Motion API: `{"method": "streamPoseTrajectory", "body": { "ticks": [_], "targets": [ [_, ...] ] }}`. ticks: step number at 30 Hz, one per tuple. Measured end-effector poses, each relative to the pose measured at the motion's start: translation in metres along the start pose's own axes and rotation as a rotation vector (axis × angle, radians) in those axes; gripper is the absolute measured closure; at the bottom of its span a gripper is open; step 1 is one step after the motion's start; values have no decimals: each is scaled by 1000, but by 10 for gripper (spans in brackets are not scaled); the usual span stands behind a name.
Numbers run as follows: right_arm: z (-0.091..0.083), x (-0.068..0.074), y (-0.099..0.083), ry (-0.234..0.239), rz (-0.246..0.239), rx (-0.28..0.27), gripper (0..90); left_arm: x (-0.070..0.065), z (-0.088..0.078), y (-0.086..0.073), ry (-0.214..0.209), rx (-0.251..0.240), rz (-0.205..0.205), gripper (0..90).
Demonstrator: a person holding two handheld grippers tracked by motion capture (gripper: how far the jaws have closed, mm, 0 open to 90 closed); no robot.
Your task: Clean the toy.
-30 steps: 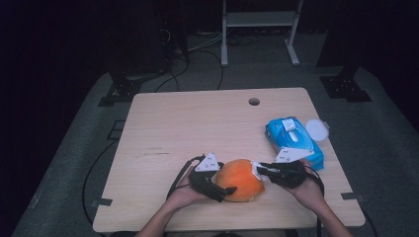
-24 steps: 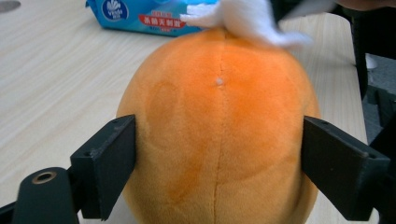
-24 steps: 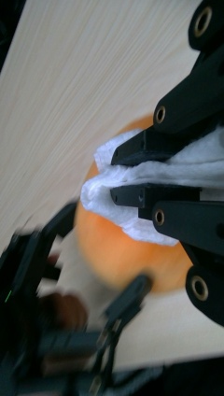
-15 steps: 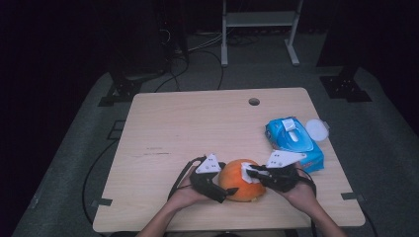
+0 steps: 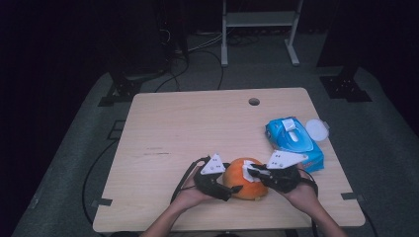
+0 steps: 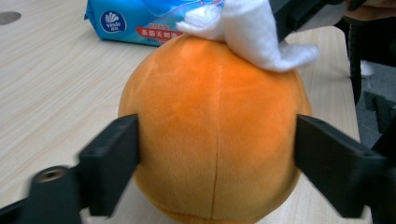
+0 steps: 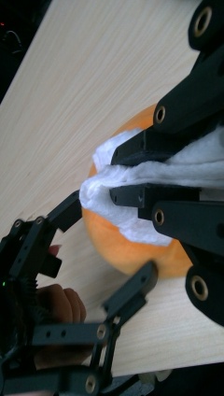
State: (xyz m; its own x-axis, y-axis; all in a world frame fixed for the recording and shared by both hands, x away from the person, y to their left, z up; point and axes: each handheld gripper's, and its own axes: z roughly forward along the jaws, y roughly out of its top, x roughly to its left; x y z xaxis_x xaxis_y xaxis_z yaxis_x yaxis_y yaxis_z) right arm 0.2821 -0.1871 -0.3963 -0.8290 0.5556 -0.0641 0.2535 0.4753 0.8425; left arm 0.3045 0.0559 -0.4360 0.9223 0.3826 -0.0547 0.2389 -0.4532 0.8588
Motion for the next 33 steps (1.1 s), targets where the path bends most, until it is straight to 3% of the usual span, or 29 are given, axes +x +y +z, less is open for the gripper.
{"method": "streamPoseTrajectory", "body": {
  "ticks": [3, 5, 9, 11, 13, 15, 17, 22, 24, 26, 29, 31, 33],
  "targets": [
    [-2, -10, -4, 0, 36, -3, 790, 7, 4, -3, -4, 19, -37, 58],
    [-3, -13, -4, -1, 49, -7, 790, 9, 8, -5, -31, 28, -70, 51],
    [-1, -6, -2, -6, 41, -8, 793, 3, 5, -2, -6, 16, -31, 218],
    [-2, 0, 2, -1, 21, -24, 794, 0, 0, 3, 10, -14, -7, 255],
    [-6, 5, 8, 40, 20, -59, 793, -2, -6, 8, 22, -33, 13, 268],
    [-7, 7, 10, 33, 8, -57, 793, -2, -10, 11, 26, -31, 39, 268],
    [-7, 4, 10, 26, 5, -52, 791, 0, -10, 8, 20, -36, 26, 265],
    [-4, -9, 0, 13, 45, -29, 788, 7, -6, 4, 2, -44, -25, 142],
    [-6, -12, 0, 4, 55, -28, 788, 8, -4, 2, -3, -49, -32, 156],
    [-6, -12, 0, 2, 61, -30, 791, 4, -4, 3, 21, -55, -10, 220],
    [-7, 0, 7, 10, 31, -47, 793, -7, -3, 8, 35, -62, 50, 241],
    [-6, 10, 14, 31, -5, -54, 792, -12, -1, 10, 37, -55, 83, 240],
    [-5, 16, 18, 22, -44, -40, 790, -11, -2, 9, 41, -52, 85, 232]
  ]
}}
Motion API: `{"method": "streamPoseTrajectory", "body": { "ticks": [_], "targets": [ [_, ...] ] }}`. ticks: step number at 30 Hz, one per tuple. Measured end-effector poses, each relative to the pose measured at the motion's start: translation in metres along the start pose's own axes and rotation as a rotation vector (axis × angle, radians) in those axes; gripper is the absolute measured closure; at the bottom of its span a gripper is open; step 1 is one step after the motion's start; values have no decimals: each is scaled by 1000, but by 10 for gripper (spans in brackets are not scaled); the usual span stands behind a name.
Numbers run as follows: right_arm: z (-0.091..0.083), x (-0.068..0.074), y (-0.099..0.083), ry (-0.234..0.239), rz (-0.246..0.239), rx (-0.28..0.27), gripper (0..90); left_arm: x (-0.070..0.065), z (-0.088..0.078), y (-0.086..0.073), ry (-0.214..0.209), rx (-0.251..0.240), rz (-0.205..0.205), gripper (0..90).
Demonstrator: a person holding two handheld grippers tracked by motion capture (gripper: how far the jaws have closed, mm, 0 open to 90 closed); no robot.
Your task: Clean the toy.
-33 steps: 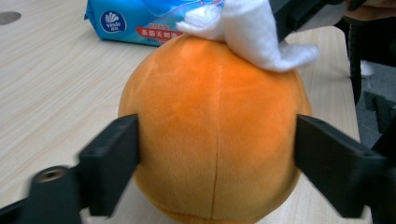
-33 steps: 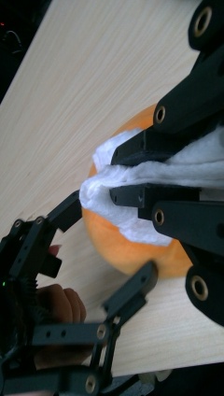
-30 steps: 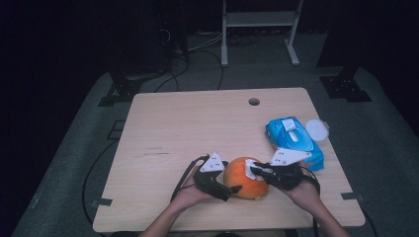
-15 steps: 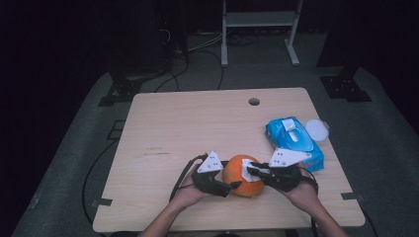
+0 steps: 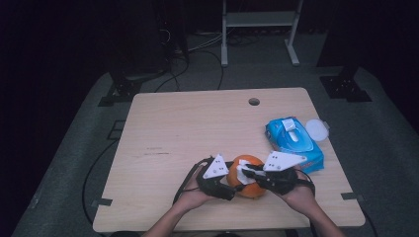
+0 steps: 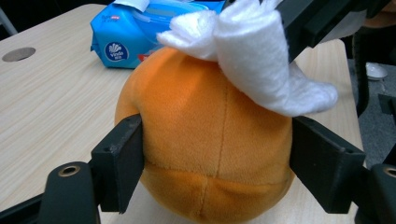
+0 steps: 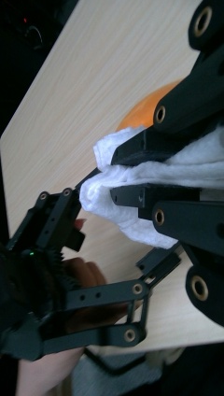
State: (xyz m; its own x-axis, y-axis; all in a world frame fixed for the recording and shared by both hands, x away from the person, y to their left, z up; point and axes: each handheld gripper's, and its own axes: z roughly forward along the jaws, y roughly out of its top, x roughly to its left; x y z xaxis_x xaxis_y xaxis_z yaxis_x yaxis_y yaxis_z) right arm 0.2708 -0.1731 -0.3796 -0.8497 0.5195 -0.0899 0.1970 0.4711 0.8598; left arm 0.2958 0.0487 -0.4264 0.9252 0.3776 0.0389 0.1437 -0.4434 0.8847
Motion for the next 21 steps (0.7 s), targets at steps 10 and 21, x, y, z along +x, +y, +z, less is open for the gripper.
{"method": "streamPoseTrajectory", "body": {
  "ticks": [10, 21],
  "targets": [
    [-8, -9, -5, -40, 1, 24, 792, -1, 1, 1, 6, -17, 3, 240],
    [2, -2, -1, -4, -13, 19, 784, -1, 2, -4, 7, 9, 61, 227]
  ]
}}
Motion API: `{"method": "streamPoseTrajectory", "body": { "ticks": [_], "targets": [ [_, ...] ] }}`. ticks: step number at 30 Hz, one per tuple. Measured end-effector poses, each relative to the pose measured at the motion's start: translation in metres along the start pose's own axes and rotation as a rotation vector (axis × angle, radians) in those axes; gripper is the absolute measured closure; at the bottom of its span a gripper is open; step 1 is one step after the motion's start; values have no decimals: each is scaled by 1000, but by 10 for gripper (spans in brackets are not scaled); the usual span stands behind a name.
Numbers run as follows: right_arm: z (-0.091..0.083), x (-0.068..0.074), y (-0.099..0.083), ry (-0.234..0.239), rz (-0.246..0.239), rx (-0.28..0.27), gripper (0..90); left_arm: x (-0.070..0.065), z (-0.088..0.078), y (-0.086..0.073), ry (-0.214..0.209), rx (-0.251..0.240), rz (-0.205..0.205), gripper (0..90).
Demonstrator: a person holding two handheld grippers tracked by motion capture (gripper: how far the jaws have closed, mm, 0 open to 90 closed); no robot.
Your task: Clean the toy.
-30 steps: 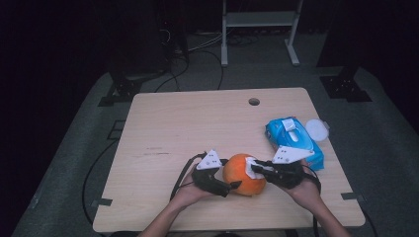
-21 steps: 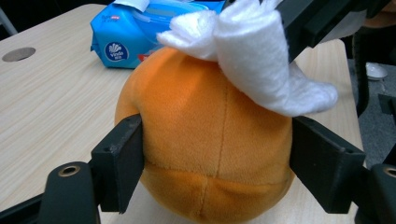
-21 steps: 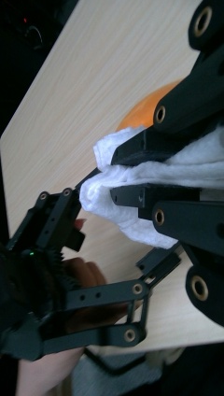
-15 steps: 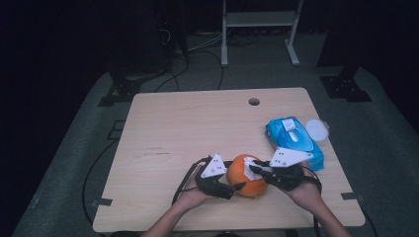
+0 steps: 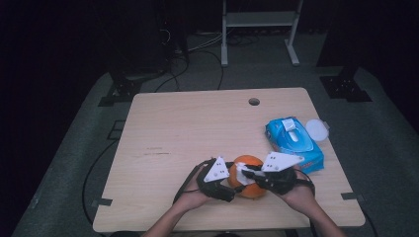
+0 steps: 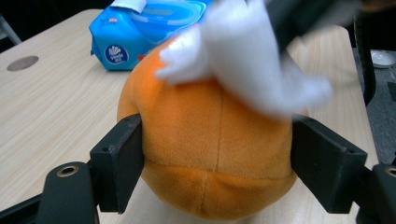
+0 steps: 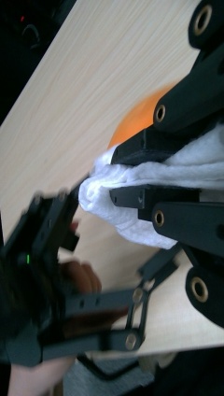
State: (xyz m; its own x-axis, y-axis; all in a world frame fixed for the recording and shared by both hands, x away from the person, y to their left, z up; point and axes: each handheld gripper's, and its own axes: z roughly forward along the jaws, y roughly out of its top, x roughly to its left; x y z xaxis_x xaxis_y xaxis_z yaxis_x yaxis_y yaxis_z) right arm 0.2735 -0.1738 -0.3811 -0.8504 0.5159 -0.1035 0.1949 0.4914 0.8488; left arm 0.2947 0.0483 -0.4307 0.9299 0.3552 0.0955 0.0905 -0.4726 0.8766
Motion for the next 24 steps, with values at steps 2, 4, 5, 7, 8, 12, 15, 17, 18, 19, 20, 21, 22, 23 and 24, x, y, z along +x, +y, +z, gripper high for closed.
{"method": "streamPoseTrajectory", "body": {
  "ticks": [2, 4, 5, 7, 8, 12, 15, 17, 18, 19, 20, 21, 22, 23, 24],
  "targets": [
    [-4, -9, -4, -19, 20, 0, 783, 2, -1, -2, -3, 3, -8, 223],
    [-7, -17, -9, -20, 57, 1, 783, 3, 0, -3, -8, -1, -12, 218],
    [-9, -21, -13, -19, 71, 2, 782, 3, 0, -3, -9, 0, -12, 214],
    [-11, -25, -15, -17, 92, 2, 782, 3, -1, -3, -15, 4, -13, 207],
    [-11, -26, -16, -19, 93, 1, 782, 4, -1, -4, -22, 7, -15, 203],
    [-10, -24, -17, -24, 91, 8, 785, 10, -2, -10, -35, 13, -38, 190],
    [-5, -21, -17, -14, 88, 7, 788, 12, -3, -9, -44, 12, -53, 139],
    [-2, -19, -17, 1, 88, 3, 788, 12, -6, -7, -49, -48, -68, 112],
    [0, -17, -17, 13, 89, 0, 788, 12, -6, -6, -53, -65, -76, 112],
    [1, -15, -17, 18, 86, 2, 788, 12, -6, -5, -57, -61, -78, 115],
    [2, -13, -16, 21, 79, 5, 788, 11, -6, -5, -51, -41, -65, 126],
    [2, -11, -15, 18, 67, 7, 788, 11, -5, -6, -41, -33, -54, 143],
    [3, -10, -15, 15, 58, 9, 788, 11, -5, -8, -40, -27, -55, 154],
    [3, -10, -15, 16, 57, 11, 788, 11, -5, -9, -40, -26, -60, 154],
    [3, -11, -16, 19, 57, 13, 787, 12, -5, -10, -38, -12, -49, 154]
  ]
}}
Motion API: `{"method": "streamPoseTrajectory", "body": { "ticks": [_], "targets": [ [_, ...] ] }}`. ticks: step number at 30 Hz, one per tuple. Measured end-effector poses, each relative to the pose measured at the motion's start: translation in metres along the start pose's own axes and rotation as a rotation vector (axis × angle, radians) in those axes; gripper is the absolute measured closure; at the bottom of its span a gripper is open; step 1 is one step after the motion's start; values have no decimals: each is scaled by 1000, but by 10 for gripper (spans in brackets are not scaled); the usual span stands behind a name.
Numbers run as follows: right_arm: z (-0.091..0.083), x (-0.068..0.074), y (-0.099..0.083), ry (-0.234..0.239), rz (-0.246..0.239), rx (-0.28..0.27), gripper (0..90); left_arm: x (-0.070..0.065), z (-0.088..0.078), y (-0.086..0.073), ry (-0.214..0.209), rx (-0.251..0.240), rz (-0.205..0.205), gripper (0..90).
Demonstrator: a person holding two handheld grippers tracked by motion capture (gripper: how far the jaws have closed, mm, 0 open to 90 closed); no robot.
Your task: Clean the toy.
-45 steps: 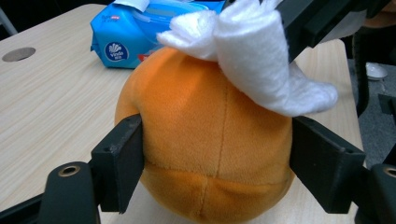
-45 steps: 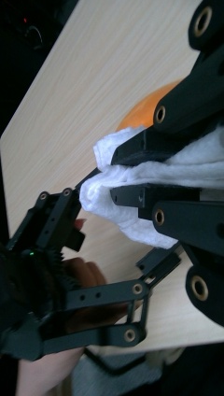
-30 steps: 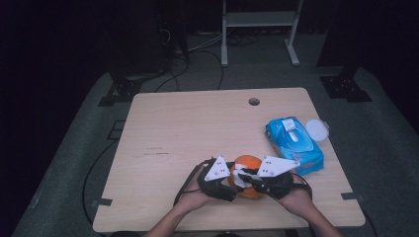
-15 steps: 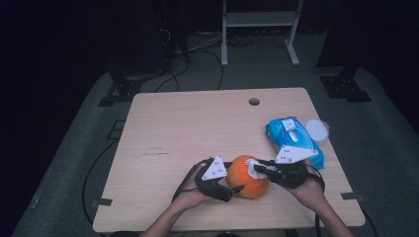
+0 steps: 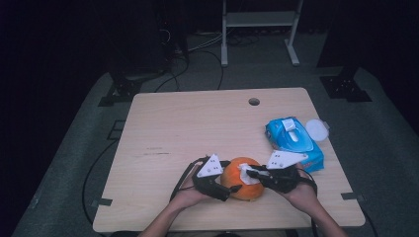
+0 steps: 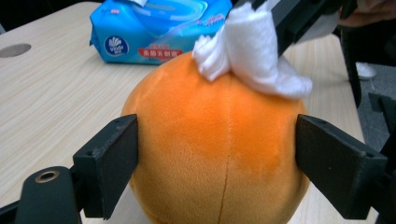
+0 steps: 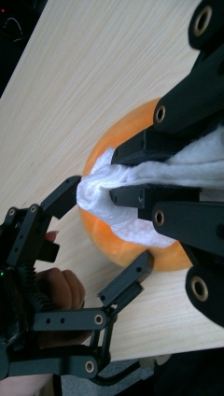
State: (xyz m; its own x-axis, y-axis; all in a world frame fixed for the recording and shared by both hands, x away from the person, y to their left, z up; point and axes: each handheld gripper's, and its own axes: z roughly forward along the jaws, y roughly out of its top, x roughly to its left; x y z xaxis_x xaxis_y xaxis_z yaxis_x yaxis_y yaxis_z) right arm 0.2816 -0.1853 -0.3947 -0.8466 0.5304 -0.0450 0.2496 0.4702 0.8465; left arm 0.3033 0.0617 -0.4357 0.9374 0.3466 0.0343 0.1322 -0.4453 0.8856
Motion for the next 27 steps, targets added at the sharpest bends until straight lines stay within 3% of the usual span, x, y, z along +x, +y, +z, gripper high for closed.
{"method": "streamPoseTrajectory", "body": {
  "ticks": [7, 10, 12, 15, 21, 27],
  "targets": [
    [-3, -14, -11, -54, 26, 44, 788, 9, -6, -14, -30, 40, -14, 154],
    [0, -22, -18, -48, 70, 61, 788, 13, -9, -10, -53, 16, -45, 141],
    [0, -23, -18, -73, 58, 69, 788, 13, -8, -7, -49, 9, -43, 118],
    [0, -19, -16, -74, 55, 63, 789, 11, -1, -8, -44, 31, -46, 95],
    [5, -5, -7, -31, -5, 46, 787, 13, -2, -16, -31, 87, -27, 125],
    [3, -14, -15, -35, 26, 60, 786, 16, -6, -23, -57, 131, -19, 129]
  ]
}}
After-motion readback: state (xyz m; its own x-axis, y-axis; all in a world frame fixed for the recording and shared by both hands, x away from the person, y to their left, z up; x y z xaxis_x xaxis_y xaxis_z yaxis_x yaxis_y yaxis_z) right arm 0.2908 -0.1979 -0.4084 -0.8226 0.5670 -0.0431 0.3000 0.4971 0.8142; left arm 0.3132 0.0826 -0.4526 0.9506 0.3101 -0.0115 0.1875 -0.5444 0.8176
